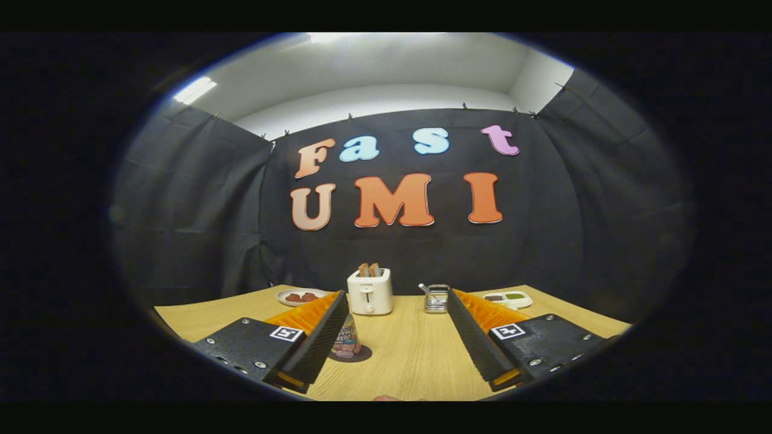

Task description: Take the bottle from table, then pour the juice into the cup, finally place the bottle on the coaster

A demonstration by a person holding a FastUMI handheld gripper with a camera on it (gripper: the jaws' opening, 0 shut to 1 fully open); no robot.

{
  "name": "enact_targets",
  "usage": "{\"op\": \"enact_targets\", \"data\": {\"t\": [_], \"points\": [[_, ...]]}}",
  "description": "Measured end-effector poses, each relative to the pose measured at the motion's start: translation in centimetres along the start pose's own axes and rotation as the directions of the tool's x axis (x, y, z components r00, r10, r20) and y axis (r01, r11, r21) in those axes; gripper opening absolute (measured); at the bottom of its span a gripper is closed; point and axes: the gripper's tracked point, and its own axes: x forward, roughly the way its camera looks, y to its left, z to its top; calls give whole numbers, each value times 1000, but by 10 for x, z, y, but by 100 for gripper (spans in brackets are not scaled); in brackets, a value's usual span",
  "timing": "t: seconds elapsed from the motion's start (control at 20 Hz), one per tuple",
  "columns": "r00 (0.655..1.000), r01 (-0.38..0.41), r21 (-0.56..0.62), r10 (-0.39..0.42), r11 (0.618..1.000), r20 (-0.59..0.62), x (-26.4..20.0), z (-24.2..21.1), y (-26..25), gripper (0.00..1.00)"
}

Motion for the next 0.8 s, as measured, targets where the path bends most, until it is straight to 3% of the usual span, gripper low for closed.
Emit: {"op": "enact_targets", "data": {"t": [0.8], "points": [[993, 58, -21, -55, 998, 103, -16, 34, -5, 97]]}}
